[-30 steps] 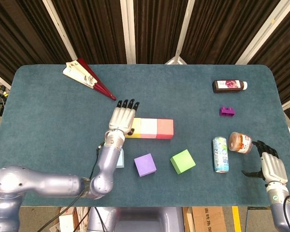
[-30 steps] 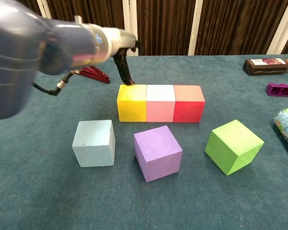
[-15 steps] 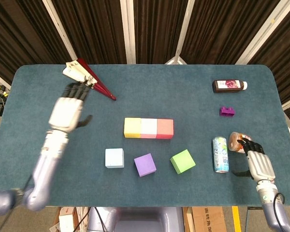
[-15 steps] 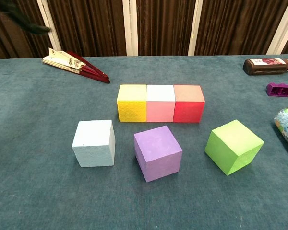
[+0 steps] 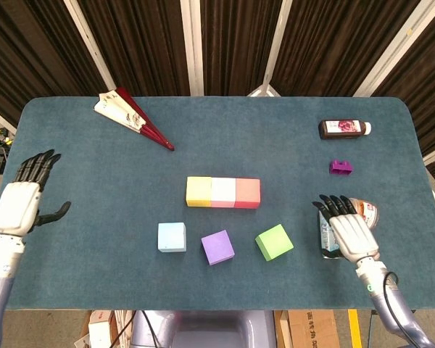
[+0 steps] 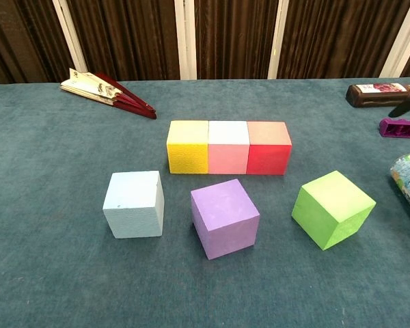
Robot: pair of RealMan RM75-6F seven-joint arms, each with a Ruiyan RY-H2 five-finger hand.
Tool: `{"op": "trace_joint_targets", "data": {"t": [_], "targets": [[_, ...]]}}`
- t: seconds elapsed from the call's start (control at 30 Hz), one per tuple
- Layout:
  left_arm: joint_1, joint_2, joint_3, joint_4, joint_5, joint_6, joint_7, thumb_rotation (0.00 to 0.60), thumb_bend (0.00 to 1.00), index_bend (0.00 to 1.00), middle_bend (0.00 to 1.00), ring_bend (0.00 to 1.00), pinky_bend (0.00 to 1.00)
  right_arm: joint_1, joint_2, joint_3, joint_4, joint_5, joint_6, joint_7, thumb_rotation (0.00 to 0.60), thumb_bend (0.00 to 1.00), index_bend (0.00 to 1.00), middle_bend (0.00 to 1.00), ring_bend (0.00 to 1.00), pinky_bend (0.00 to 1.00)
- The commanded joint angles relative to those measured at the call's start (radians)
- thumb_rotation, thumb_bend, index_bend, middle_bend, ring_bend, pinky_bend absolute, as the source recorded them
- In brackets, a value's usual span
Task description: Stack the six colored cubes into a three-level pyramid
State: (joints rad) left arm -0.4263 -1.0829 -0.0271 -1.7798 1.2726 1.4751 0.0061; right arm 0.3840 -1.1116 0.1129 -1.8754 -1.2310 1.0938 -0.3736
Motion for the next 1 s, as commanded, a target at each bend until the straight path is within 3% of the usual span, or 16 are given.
{"op": "trace_joint_targets", "data": {"t": [0.03, 0.37, 0.53, 0.63, 1.0], "targets": [[0.031, -0.011, 0.021, 0.021, 0.033, 0.016, -0.009, 0.6, 0.35, 0.06, 0.01, 0.0, 0.0, 0.012, -0.034, 0.011, -0.032, 0.022, 0.044, -0.065, 0.6, 0.0, 0.19, 0.1, 0.07, 0.03], [0.091, -0.069, 0.031, 0.05, 0.065, 0.012, 0.002, 0.6, 0.35, 0.05, 0.0, 0.0, 0.0, 0.01, -0.072, -0.021, -0.047, 0.044, 0.08, -0.157, 0.6, 0.0, 0.21, 0.1, 0.08, 0.04], [0.12, -0.106, 0.022, 0.074, 0.084, 0.04, 0.004, 0.6, 0.35, 0.05, 0.0, 0.0, 0.0, 0.05, -0.005, -0.059, -0.128, 0.113, -0.031, -0.215, 0.6, 0.0, 0.04, 0.1, 0.05, 0.04], [0.146, -0.133, 0.02, 0.093, 0.103, 0.065, -0.012, 0.6, 0.35, 0.05, 0.0, 0.0, 0.0, 0.083, 0.013, -0.059, -0.139, 0.153, -0.08, -0.22, 0.6, 0.0, 0.03, 0.1, 0.05, 0.04], [0.194, -0.197, -0.017, 0.133, 0.105, 0.107, 0.042, 0.6, 0.35, 0.07, 0.03, 0.0, 0.0, 0.13, -0.046, -0.056, -0.12, 0.165, -0.067, -0.26, 0.6, 0.0, 0.03, 0.1, 0.04, 0.04]]}}
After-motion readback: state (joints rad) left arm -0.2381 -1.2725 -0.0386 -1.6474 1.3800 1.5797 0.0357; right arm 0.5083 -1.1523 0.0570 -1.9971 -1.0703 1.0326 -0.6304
